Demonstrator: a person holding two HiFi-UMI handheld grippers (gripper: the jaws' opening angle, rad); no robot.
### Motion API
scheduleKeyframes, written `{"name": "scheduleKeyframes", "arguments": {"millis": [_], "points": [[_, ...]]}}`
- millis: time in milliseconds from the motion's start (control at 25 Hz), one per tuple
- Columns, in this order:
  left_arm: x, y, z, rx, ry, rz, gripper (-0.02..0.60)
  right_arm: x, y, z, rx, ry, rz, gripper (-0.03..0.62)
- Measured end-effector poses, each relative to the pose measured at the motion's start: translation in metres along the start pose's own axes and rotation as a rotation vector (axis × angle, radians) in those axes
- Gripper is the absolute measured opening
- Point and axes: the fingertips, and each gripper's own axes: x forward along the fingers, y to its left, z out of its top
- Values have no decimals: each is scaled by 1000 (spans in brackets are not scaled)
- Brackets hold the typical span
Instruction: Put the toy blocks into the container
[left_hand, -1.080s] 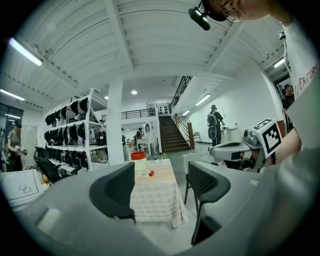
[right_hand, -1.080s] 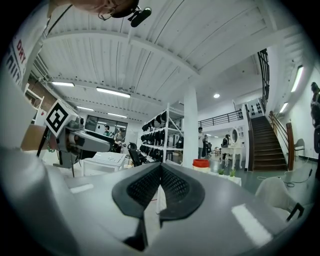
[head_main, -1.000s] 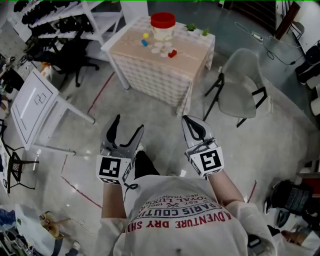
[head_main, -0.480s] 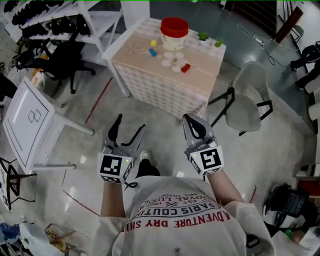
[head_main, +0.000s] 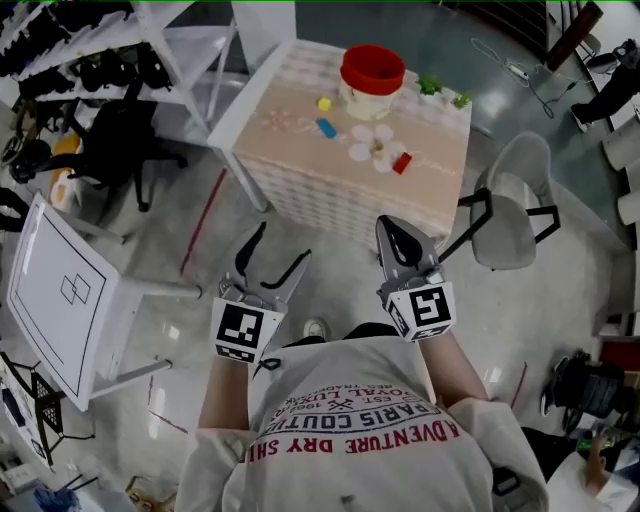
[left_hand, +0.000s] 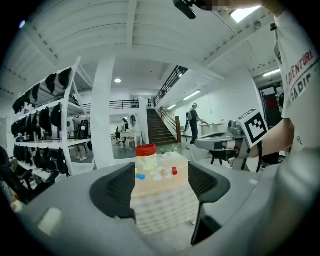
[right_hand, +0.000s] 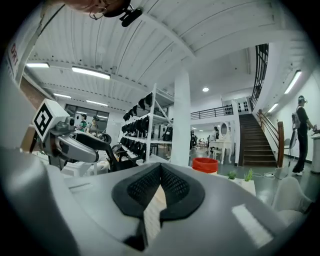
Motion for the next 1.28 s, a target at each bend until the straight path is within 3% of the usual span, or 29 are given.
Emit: {"name": "scheduleKeyframes", "arguments": {"millis": [440,800,1280], "points": [[106,60,-24,-42,65,-76,333,90,-52,-22,29,39,-37,2],[239,109,-44,18,136,-110,333,180,-135,-49,66,97,-37,2],[375,123,-145,74,440,-272,334,244,-198,-125,160,227,11,2]]}}
